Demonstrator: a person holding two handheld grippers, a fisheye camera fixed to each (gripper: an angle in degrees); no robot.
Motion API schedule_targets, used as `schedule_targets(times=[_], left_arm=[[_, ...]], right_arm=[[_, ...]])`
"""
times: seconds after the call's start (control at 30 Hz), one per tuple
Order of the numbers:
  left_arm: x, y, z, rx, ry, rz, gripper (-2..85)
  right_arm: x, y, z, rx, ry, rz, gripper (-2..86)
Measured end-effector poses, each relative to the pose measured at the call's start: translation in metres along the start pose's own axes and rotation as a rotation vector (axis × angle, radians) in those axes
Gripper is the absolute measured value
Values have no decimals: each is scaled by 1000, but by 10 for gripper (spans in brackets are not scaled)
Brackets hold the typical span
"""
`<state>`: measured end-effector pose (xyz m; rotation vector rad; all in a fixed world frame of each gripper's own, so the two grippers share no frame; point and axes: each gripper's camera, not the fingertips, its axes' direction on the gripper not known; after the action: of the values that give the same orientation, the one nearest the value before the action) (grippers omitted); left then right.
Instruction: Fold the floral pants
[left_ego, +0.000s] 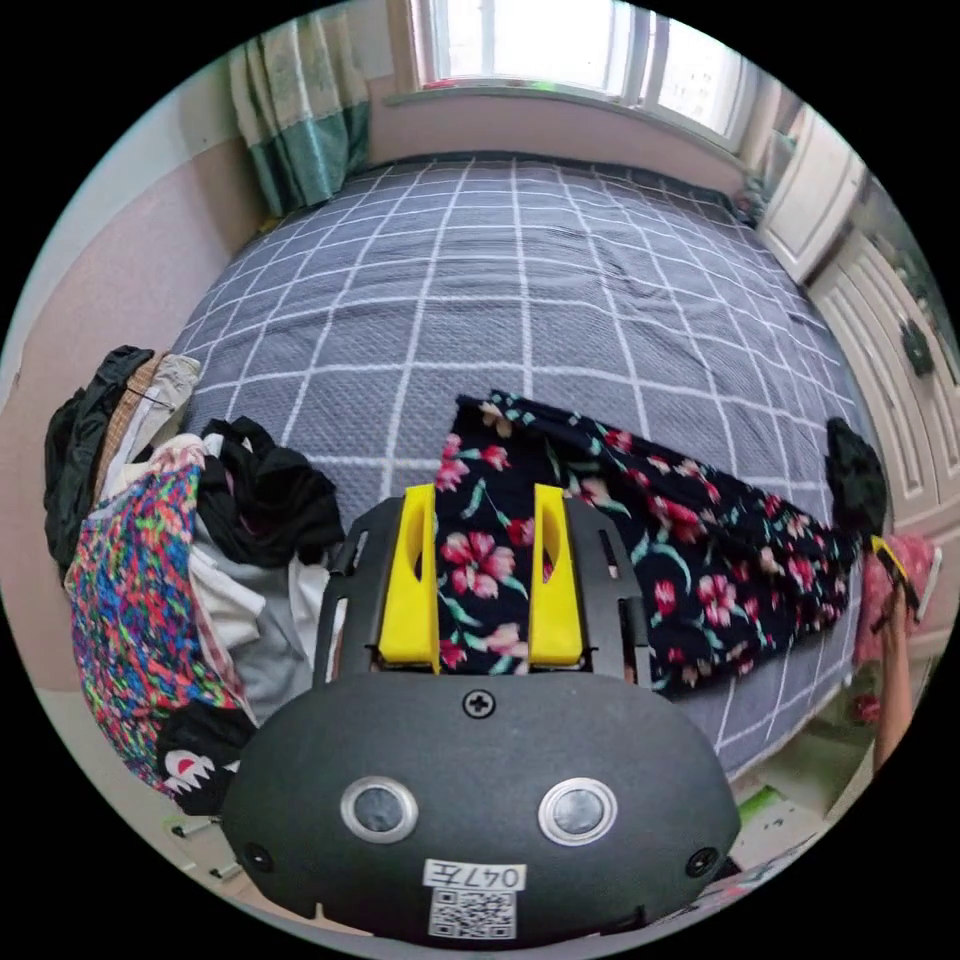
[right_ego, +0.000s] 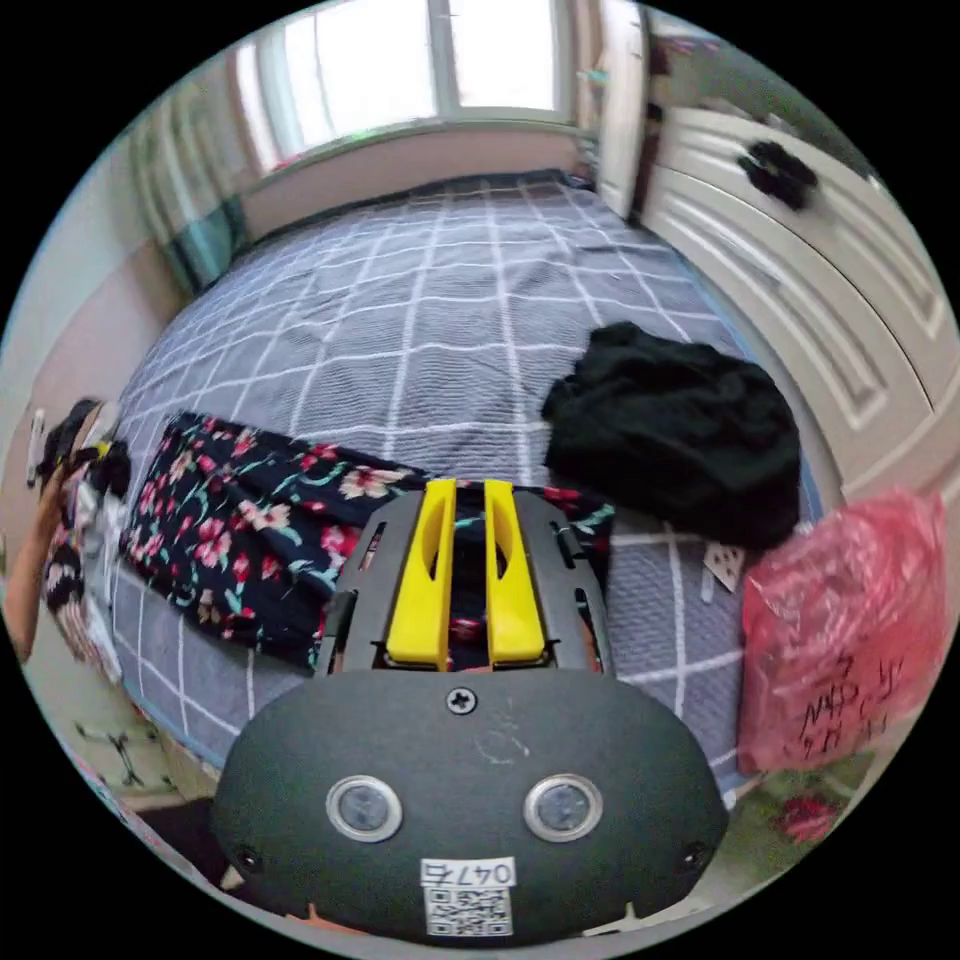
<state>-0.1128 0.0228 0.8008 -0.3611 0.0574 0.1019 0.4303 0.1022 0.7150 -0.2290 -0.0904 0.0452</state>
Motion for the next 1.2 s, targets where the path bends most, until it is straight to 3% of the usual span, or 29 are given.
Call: schedule_targets(times=[0.07,0.17,0.37,0.57,0.63,0.77,0.87,0.93,1.07,1.13,1.2], left_arm=[[18,30,11,13,-5,51,113],[49,48,53,-30,-90,121,97],[34,92,112,-165,-30,29,89],[25,115,101,-152,-50,51,84],[26,113,82,-104,-56,45,85],[45,86,39,33,-70,112,82],[59,62,63,13,-29,131,80],[66,53,91,-24,-6,115,81],[83,23,107,83,-105,153,71],[76,1,107,143,-137,148,64],[61,-36,128,86,-144,133,66]], right_arm=[[-86,-20,21,-26,-191,-313,0],[-181,-42,73,-136,-238,-609,-5],[-236,-72,145,-297,-240,-792,-6],[-216,-145,165,-259,-96,-683,-3],[-220,-154,151,-215,-166,-680,-3],[-289,-142,133,-177,-351,-956,-3],[-328,-154,172,-297,-452,-1012,-4],[-339,-161,202,-343,-385,-1034,-5],[-298,-194,237,-389,-391,-783,-3],[-281,-202,229,-351,-437,-734,1],[-275,-203,215,-323,-493,-752,9]])
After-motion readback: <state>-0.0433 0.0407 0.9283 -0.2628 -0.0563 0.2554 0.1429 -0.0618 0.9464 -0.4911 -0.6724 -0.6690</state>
